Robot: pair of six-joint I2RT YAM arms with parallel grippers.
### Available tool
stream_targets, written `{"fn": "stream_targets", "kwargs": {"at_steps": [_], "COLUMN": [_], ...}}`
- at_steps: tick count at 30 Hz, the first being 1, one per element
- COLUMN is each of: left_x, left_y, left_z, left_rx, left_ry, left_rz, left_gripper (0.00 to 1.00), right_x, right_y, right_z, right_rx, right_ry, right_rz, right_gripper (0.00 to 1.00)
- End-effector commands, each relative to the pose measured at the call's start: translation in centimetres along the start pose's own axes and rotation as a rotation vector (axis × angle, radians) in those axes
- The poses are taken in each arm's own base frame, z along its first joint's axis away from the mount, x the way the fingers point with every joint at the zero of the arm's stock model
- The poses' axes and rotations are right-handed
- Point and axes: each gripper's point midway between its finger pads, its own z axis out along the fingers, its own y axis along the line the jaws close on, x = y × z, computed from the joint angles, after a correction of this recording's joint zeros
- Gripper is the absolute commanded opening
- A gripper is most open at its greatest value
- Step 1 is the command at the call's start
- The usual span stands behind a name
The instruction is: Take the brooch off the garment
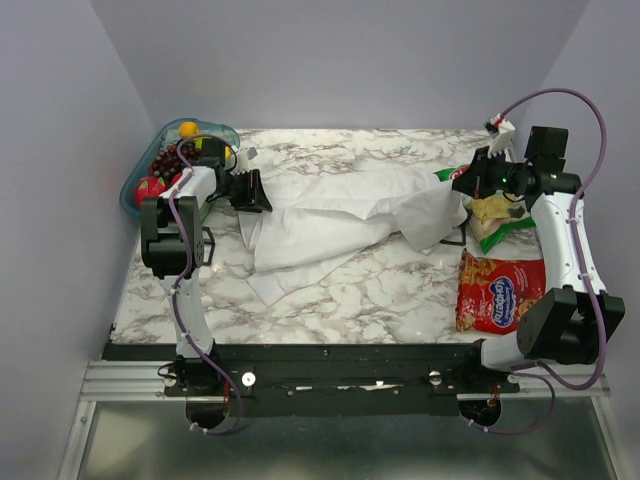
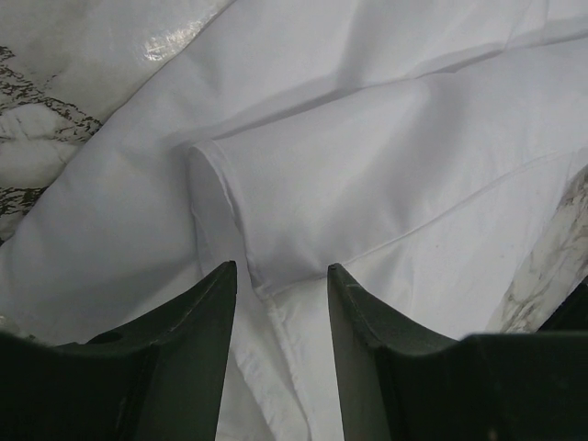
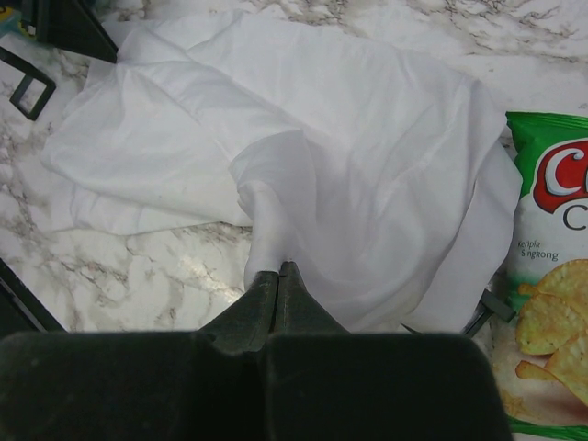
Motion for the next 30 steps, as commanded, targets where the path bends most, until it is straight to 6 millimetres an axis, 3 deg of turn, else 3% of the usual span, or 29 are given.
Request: {"fn": "stream_targets", "kwargs": {"at_steps": [1, 4, 5, 7, 13, 14, 20, 23, 24, 26, 27, 29, 30], "left_x": [0.8, 1.0, 1.5, 1.9, 2.0, 2.0, 1.7, 0.0, -2.0, -4.0, -6.3, -8.7, -10.7], "left_y": [-0.4, -0.2, -1.3, -1.5, -2.4, -2.4, -2.4, -3.1, -4.4, -4.0, -5.4, -5.6, -7.1], "left_z": [0.6, 0.8, 1.4, 1.4, 1.3, 1.3, 0.5, -1.5, -3.0, -6.1, -8.5, -11.6, -14.3], "left_rx": [0.04, 0.027, 0.045, 0.055, 0.103, 0.102, 0.075, 0.071, 0.077, 0.069, 0.063, 0.034, 0.026], "left_ry": [0.027, 0.035, 0.057, 0.064, 0.064, 0.064, 0.063, 0.033, -0.012, -0.066, -0.137, -0.226, -0.301], "left_rz": [-0.046, -0.071, -0.055, -0.061, -0.067, -0.068, -0.054, 0.0, 0.053, 0.081, 0.132, 0.201, 0.258], "left_gripper": [0.53, 0.56, 0.55, 0.52, 0.29, 0.18, 0.0, 0.0, 0.0, 0.0, 0.0, 0.0, 0.0], "right_x": [-1.0, -1.1, -1.1, -1.1, -0.8, -0.8, -1.1, -2.3, -2.7, -4.7, -7.0, -9.8, -13.3], "right_y": [-0.3, -0.3, -0.3, -0.3, -0.3, -0.3, -0.4, -0.8, -1.3, -1.7, -2.2, -2.7, -2.2], "right_z": [0.0, 0.1, 0.0, 0.0, 0.1, 0.1, 0.2, 0.1, 0.3, 0.2, 0.1, -0.1, -1.3], "right_rx": [-0.001, -0.001, -0.001, 0.002, 0.0, 0.0, 0.004, 0.029, 0.038, 0.047, 0.058, 0.074, 0.085], "right_ry": [-0.023, -0.025, -0.026, -0.026, -0.025, -0.024, -0.031, -0.053, -0.055, -0.087, -0.121, -0.168, -0.234], "right_rz": [-0.005, -0.005, -0.006, -0.007, -0.002, 0.001, 0.01, 0.019, 0.024, 0.003, -0.013, -0.036, -0.078], "right_gripper": [0.01, 0.01, 0.01, 0.01, 0.01, 0.01, 0.01, 0.01, 0.01, 0.01, 0.01, 0.0, 0.0]}}
